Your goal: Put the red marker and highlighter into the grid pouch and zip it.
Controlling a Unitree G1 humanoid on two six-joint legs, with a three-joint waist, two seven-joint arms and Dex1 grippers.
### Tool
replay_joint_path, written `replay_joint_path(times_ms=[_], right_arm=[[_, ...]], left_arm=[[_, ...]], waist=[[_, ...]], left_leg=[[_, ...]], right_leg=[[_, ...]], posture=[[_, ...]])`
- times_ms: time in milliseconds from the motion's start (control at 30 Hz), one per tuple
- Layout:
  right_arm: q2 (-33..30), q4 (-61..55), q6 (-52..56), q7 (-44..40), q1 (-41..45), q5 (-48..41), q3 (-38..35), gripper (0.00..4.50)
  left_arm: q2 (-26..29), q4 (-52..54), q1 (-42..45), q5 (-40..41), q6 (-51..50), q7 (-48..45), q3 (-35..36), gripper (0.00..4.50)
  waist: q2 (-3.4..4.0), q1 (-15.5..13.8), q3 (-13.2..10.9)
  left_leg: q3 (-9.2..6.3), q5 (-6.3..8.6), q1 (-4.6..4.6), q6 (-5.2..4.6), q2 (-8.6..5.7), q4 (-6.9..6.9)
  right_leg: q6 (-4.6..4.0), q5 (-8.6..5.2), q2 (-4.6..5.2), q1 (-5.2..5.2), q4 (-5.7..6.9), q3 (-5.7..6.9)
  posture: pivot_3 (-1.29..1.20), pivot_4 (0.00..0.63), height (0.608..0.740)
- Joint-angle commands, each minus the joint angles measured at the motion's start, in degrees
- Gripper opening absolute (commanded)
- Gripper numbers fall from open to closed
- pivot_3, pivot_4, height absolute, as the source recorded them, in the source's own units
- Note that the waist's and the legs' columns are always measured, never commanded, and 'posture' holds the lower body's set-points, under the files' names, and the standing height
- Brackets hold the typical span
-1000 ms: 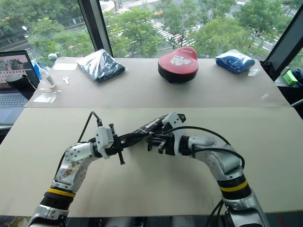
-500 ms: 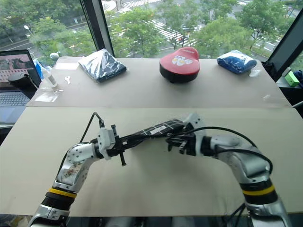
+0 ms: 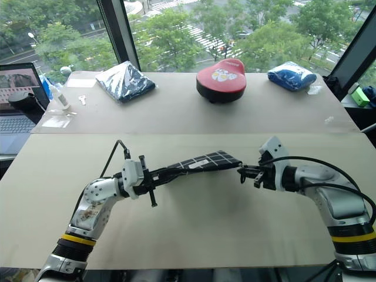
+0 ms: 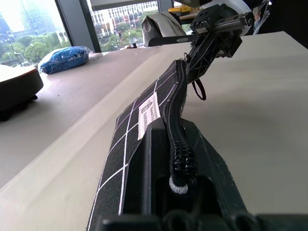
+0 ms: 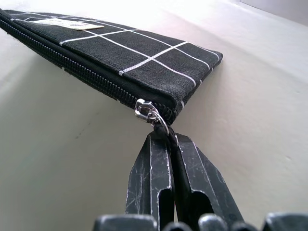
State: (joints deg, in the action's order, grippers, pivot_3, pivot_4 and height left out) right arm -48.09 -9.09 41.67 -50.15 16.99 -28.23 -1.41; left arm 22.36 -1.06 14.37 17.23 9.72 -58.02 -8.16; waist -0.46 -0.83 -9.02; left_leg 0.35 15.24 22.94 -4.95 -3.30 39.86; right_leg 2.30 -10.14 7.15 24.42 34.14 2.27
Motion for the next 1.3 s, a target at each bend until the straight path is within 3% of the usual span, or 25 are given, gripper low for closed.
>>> replay_joint_path(times_ms=[33,67,267,567,700,967,1100,1300], right_arm=[[3.05,-0.93,-0.22,1.39,0.66,-1.41,-1.82,0.71],[3.44,-1.37,0.8,1.49,0.67,-1.82,-1.87,0.85],[1.28,-4.41,6.93,-2.32,-2.85,-7.21,-5.29,2.9],[-9.06,-5.55,5.05,-8.15,-12.55,-9.83,-23.28,2.9],[-6.48,-15.47,6.43,-8.11,-17.54,-15.77,-30.95,2.9],[-0.67,-26.72,7.91,-1.92,-22.52,-20.92,-26.21,2.9],[-1.53,-25.48,7.18,-1.28,-23.38,-20.2,-26.63,2.92],[-4.59,-20.8,4.55,-3.05,-24.46,-16.85,-28.35,2.92]], left_arm=[[0.16,-0.2,0.23,0.44,1.28,0.05,1.05,0.0],[0.12,-0.25,0.3,0.42,1.36,0.08,1.09,0.0],[-0.07,-0.29,0.44,1.04,1.58,-0.04,1.47,0.0],[0.15,-3.25,4.59,5.05,2.73,-6.92,2.18,0.0],[-0.06,-7.9,8.09,5.43,5.29,-13.69,1.06,0.0],[-3.27,-21.05,14.06,1.33,14.87,-20.71,-1.8,0.0],[-3.07,-23.1,14.67,1.53,15.76,-22.94,-2.18,1.09],[0.15,-18.15,11.09,1.98,12.29,-19.07,0.92,3.26]], waist=[[0.0,0.0,0.0],[0.0,0.0,0.0],[0.0,-0.47,0.0],[0.01,-1.46,0.0],[0.02,-1.53,0.0],[-0.01,-1.64,-0.01],[-0.02,-1.61,-0.01],[-0.01,-1.51,-0.01]], left_leg=[[0.0,0.0,-0.01,0.0,0.01,0.0],[0.0,0.0,-0.01,0.0,0.02,0.0],[-0.02,0.01,0.01,-0.01,0.01,0.0],[-0.01,0.03,-0.01,-0.05,0.02,0.03],[-0.01,0.03,0.01,-0.04,0.08,0.02],[-0.02,0.06,0.0,-0.1,0.07,0.16],[-0.01,0.07,0.01,-0.13,0.03,0.21],[-0.01,0.08,0.0,-0.14,0.05,0.19]], right_leg=[[0.0,0.0,0.0,-0.01,0.0,0.0],[0.0,0.0,-0.01,-0.02,0.0,0.0],[0.0,0.0,0.02,0.01,-0.02,0.0],[0.0,0.0,0.05,-0.04,-0.02,0.03],[0.0,0.0,0.0,-0.04,-0.01,0.02],[0.02,0.0,0.01,-0.14,-0.04,0.03],[0.04,0.01,0.04,-0.14,-0.04,0.01],[0.04,0.01,0.03,-0.13,-0.04,0.02]], posture=[[0.0,0.15,0.74],[0.0,0.15,0.74],[0.0,0.15,0.74],[0.0,0.15,0.74],[0.0,0.15,0.74],[0.0,0.15,0.74],[0.0,0.15,0.74],[0.0,0.15,0.74]])
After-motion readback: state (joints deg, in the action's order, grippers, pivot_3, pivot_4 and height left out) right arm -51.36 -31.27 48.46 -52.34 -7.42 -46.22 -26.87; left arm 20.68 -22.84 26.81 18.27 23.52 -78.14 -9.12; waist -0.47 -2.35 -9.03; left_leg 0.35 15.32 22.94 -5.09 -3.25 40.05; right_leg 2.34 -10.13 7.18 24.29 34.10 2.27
